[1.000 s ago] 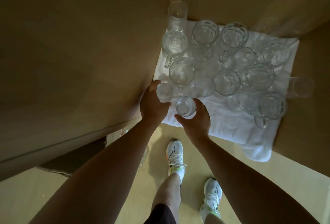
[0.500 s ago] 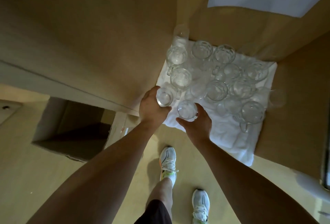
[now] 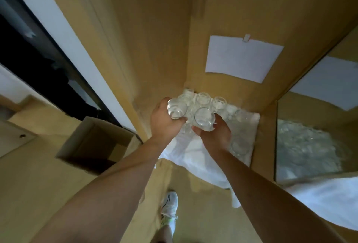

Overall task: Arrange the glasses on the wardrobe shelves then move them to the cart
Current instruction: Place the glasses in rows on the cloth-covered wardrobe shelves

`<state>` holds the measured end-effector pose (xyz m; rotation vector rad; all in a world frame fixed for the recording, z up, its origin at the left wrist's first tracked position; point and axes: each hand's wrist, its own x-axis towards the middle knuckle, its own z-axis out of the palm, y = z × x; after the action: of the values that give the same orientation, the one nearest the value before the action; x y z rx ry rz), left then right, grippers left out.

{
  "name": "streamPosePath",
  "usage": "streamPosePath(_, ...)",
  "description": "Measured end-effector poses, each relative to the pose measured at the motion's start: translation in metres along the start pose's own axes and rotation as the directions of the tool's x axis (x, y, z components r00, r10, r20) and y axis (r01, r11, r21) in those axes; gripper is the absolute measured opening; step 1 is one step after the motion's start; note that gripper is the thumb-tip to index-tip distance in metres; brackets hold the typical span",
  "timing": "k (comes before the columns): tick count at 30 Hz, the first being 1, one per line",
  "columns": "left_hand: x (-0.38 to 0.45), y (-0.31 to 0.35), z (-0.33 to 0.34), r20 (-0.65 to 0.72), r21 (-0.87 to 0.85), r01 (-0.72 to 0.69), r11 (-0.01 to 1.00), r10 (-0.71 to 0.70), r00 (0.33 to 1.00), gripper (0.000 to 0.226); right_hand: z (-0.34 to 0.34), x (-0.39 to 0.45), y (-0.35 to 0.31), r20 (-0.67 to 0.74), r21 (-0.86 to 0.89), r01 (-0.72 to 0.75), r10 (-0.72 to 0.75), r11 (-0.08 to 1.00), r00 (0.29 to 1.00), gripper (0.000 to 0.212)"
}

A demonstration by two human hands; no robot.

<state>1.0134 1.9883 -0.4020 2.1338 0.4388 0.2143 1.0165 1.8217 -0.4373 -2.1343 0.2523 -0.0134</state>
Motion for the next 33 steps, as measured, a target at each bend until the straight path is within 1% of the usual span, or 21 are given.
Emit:
streamPosePath(3, -0.019, 0.042, -0.023, -0.048, -0.093, -0.014, 0.996, 0.010, 0.999, 0.070, -0.036, -0.011, -0.035, -0.045, 0.037, 0.077, -0.075, 0.996, 0.996, 0.070)
streamPosePath(6, -0.042, 0.085, -0.053, -0.127, -0.161, -0.066, 0.985, 0.045, 0.991, 0.068, -0.072, -0.024, -0.069, -0.089, 0.088, 0.176, -0.168, 0.981, 0.982, 0.066)
streamPosePath(8, -0.060, 0.113, -0.074, -0.203, -0.176, -0.134, 0.975, 0.098, 0.974, 0.070, -0.095, -0.035, -0.094, -0.112, 0.094, 0.225, -0.215, 0.970, 0.970, 0.066)
streamPosePath(11, -0.087, 0.149, -0.107, -0.300, -0.169, -0.227, 0.959, 0.169, 0.939, 0.067, -0.127, -0.055, -0.129, -0.175, 0.074, 0.302, -0.286, 0.950, 0.942, 0.069)
streamPosePath(16, -0.122, 0.197, -0.156, -0.390, -0.179, -0.326, 0.928, 0.237, 0.890, 0.063, -0.171, -0.090, -0.186, -0.216, 0.139, 0.396, -0.363, 0.907, 0.906, 0.083)
streamPosePath(19, -0.138, 0.217, -0.182, -0.411, -0.219, -0.368, 0.904, 0.257, 0.875, 0.061, -0.190, -0.112, -0.214, -0.262, 0.146, 0.456, -0.411, 0.878, 0.873, 0.074)
streamPosePath(23, -0.148, 0.234, -0.215, -0.407, -0.282, -0.412, 0.866, 0.281, 0.869, 0.075, -0.204, -0.142, -0.247, -0.336, 0.157, 0.519, -0.448, 0.840, 0.828, 0.072)
streamPosePath(28, -0.165, 0.243, -0.250, -0.357, -0.381, -0.449, 0.808, 0.319, 0.878, 0.071, -0.205, -0.186, -0.275, -0.418, 0.277, 0.544, -0.411, 0.792, 0.810, 0.068)
streamPosePath(33, -0.183, 0.246, -0.278, -0.320, -0.404, -0.513, 0.757, 0.408, 0.855, 0.069, -0.204, -0.233, -0.290, -0.488, 0.354, 0.551, -0.353, 0.756, 0.798, 0.070)
